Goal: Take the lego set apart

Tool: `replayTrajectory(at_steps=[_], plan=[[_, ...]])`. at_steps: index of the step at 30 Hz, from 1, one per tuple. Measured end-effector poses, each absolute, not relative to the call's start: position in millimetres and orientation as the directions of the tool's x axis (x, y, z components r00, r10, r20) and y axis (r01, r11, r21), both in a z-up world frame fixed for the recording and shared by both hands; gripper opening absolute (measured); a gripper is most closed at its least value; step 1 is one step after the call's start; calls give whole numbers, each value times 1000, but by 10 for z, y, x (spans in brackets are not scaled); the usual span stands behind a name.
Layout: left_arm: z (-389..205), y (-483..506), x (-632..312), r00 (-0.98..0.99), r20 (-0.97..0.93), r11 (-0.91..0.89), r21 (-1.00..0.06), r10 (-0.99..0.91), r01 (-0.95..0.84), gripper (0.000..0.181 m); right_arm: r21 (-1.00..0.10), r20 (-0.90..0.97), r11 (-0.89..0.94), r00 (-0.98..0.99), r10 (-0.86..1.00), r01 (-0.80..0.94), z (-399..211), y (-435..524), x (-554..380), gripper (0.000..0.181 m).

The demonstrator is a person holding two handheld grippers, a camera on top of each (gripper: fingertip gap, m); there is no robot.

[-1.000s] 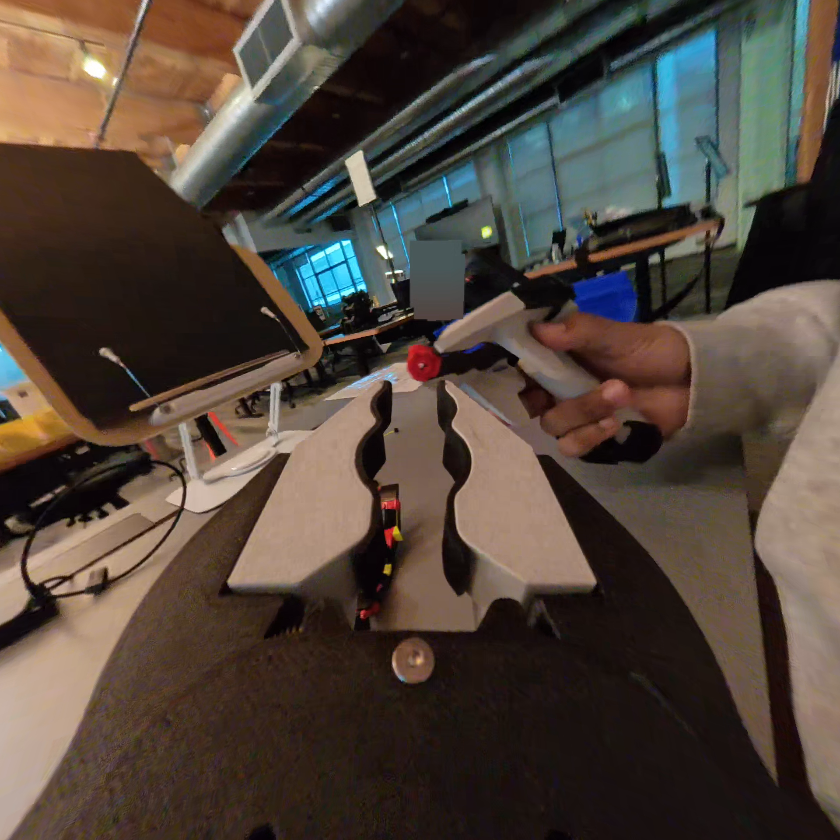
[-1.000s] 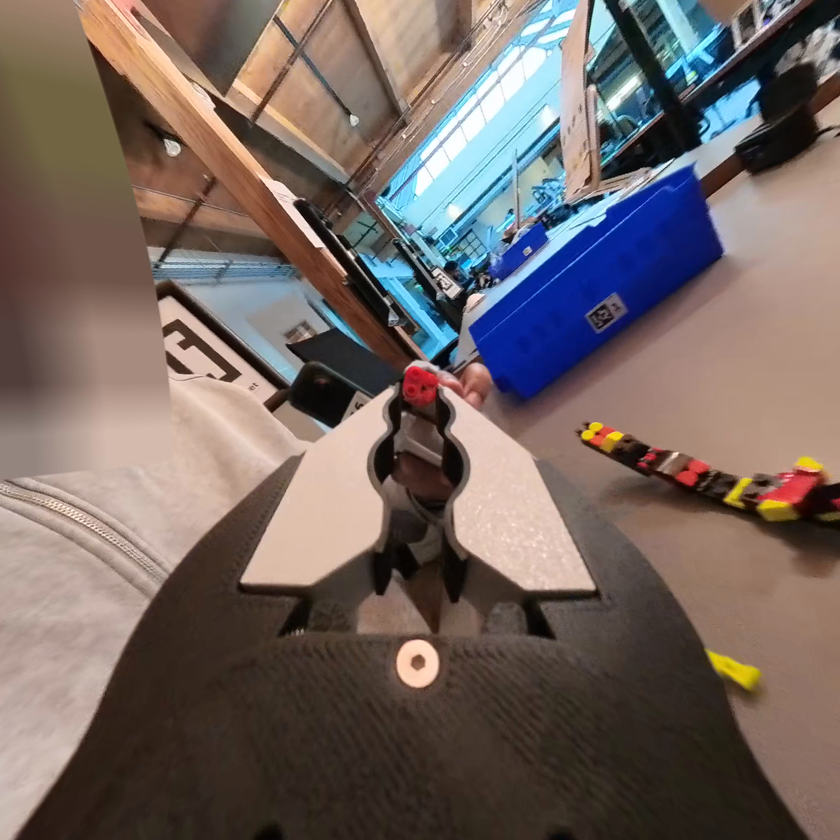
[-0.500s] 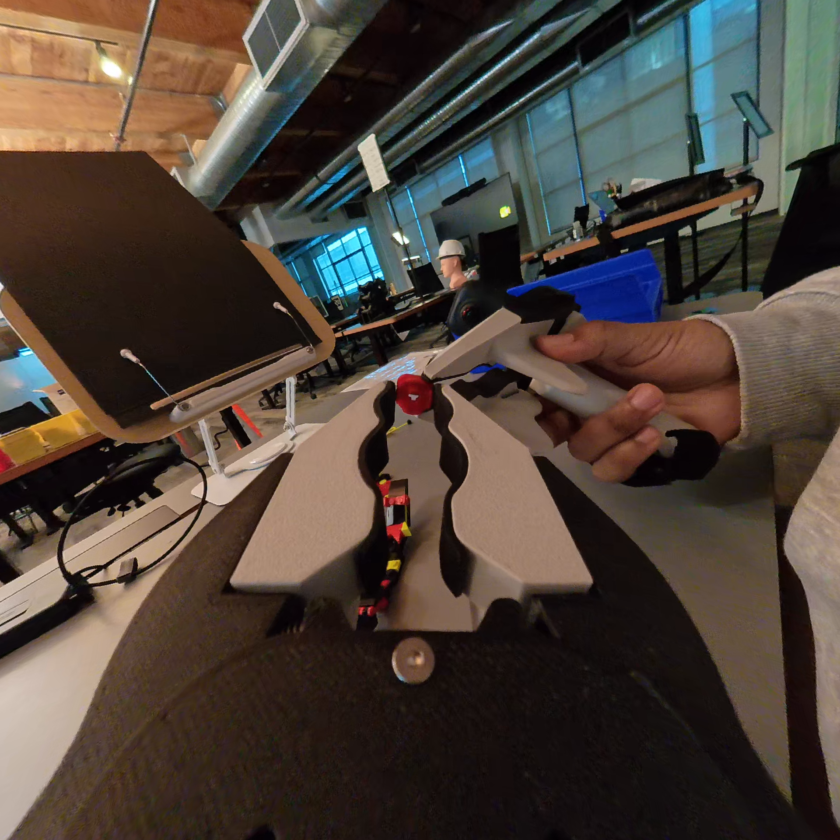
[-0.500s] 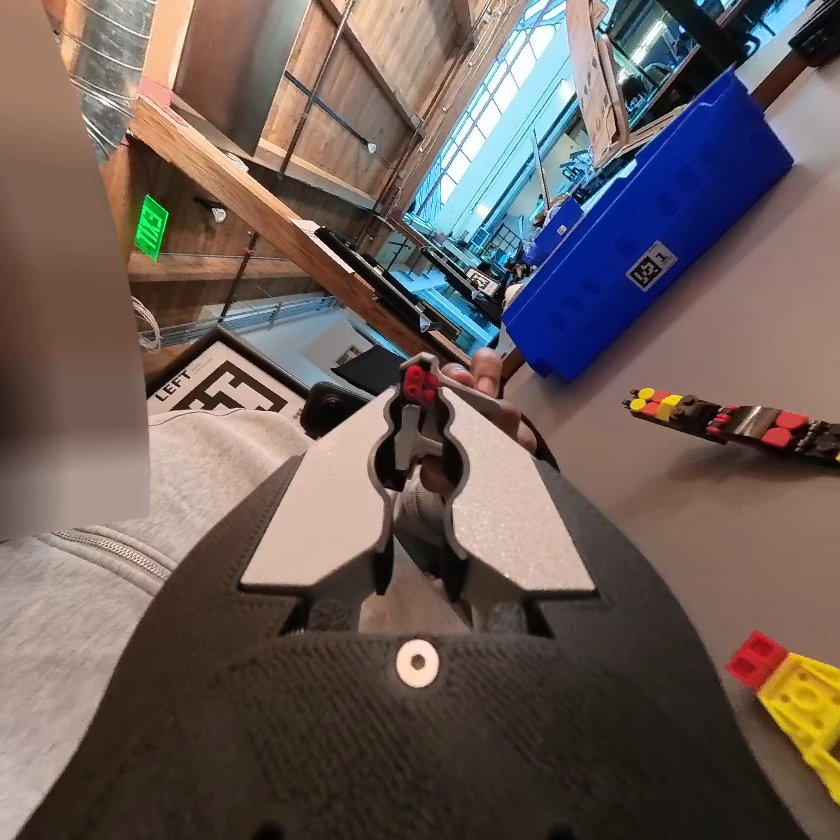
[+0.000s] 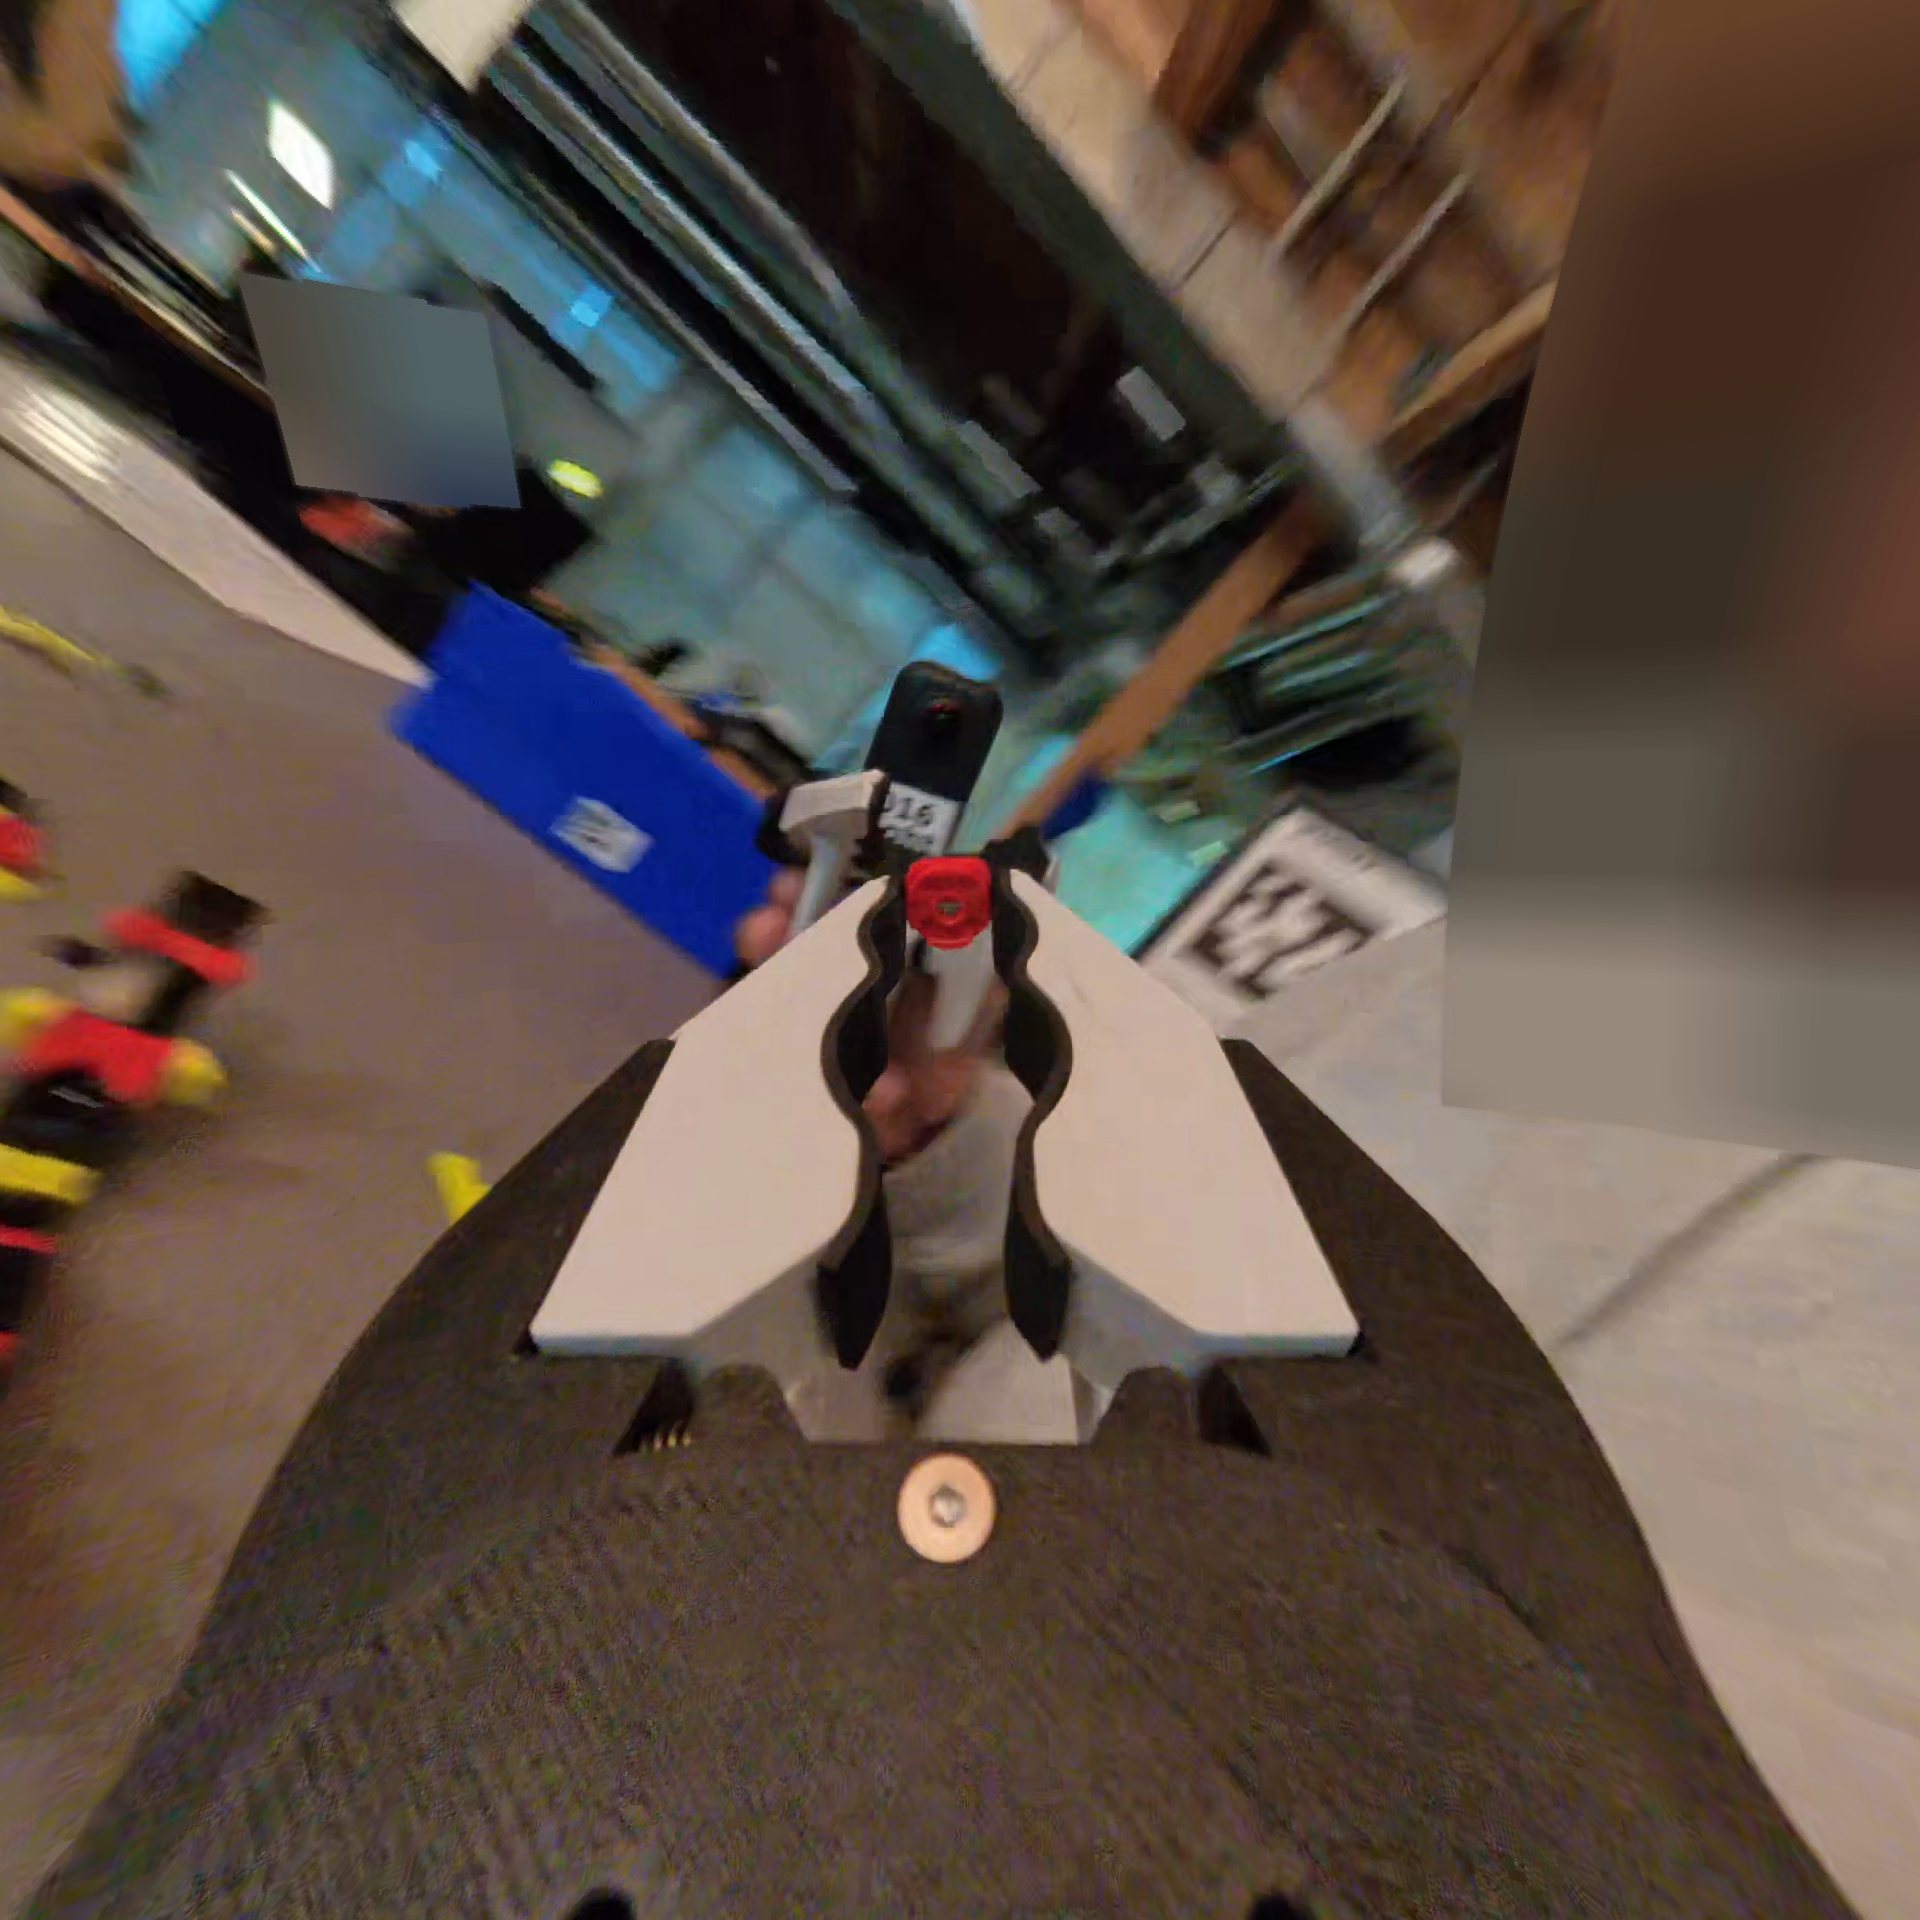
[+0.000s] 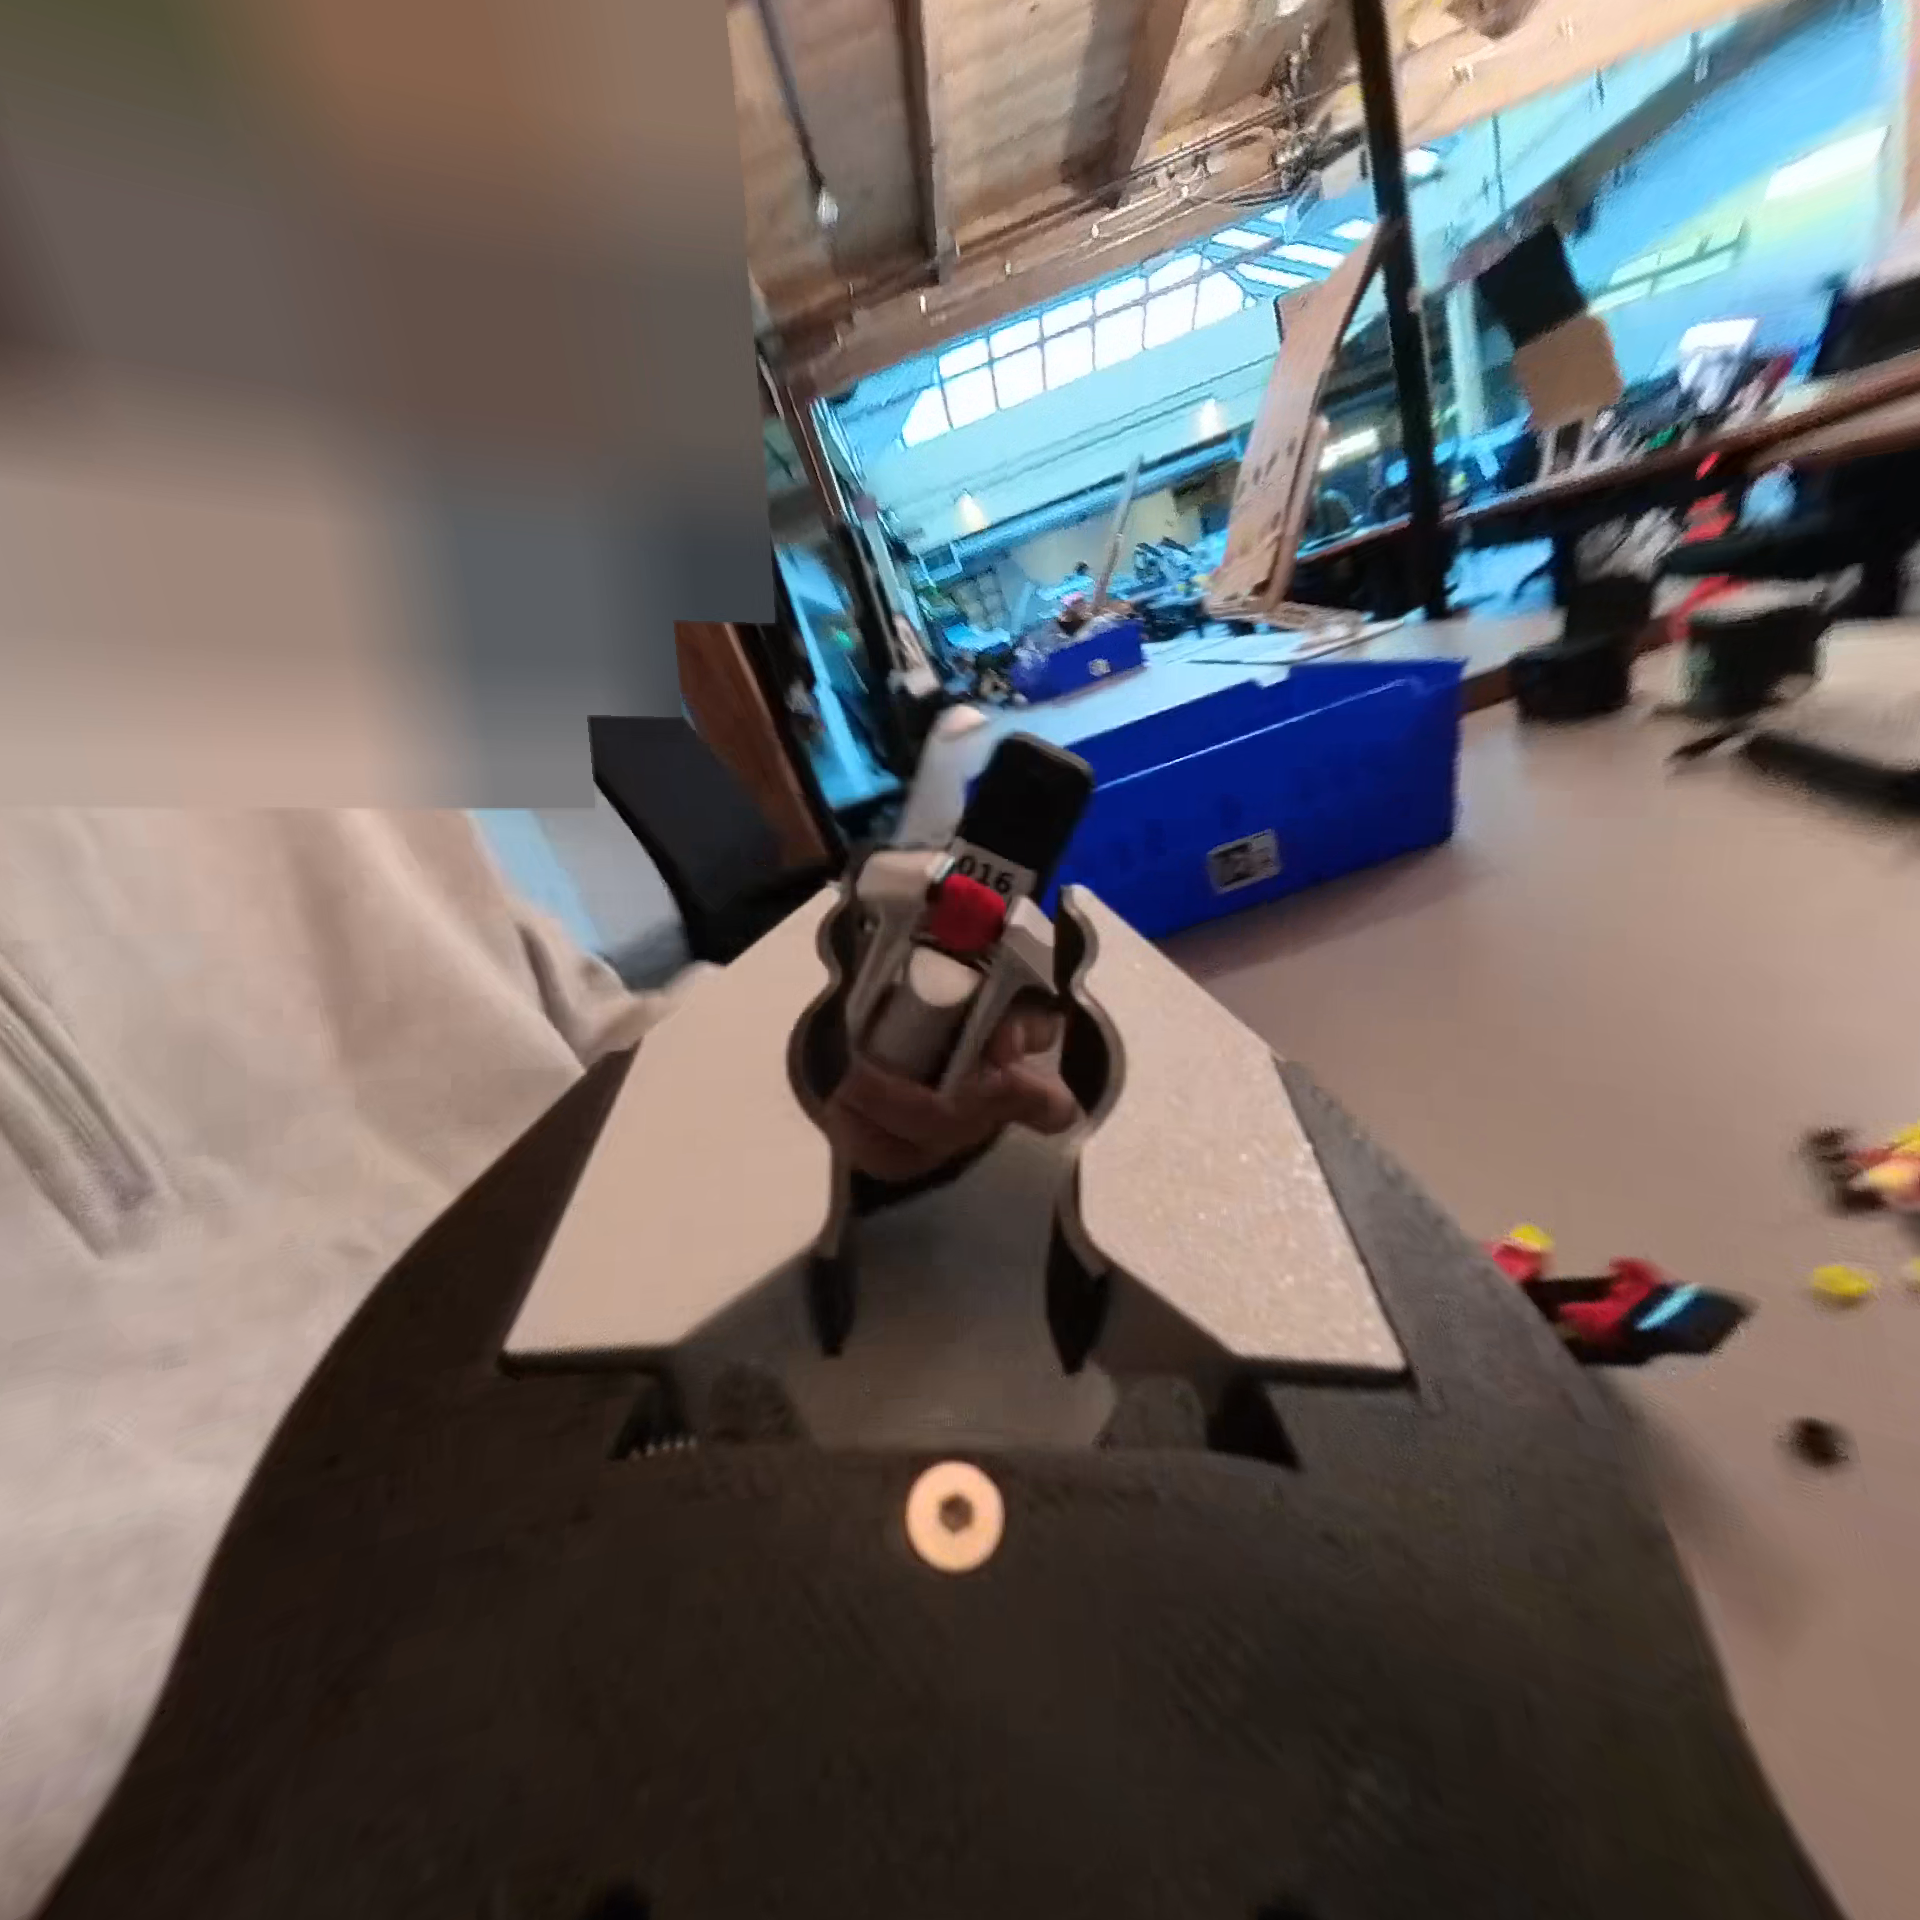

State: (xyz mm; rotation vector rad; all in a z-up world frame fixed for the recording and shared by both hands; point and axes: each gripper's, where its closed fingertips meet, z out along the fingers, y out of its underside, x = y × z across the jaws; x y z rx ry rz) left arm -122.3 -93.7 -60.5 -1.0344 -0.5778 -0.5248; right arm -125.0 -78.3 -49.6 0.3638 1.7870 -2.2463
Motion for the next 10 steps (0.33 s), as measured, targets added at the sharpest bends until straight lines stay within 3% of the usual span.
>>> replayTrajectory(at_steps=[2,5,10], plan=[[-573,-1013,-1249,597,734,404,-463,-324,789,14,-977,-151,-161,-988,41,143,-511,-792,-1192,33],[-568,-1022,-1205,469,754,322,-351,-460,879,15,-994,77,-69,-990,117,-85,-552,-833,-1122,27],[-606,-935,-1107,316,766,201,-245,-559,949,15,-987,135,-68,-985,103,-142,-548,-893,-1018,23]])
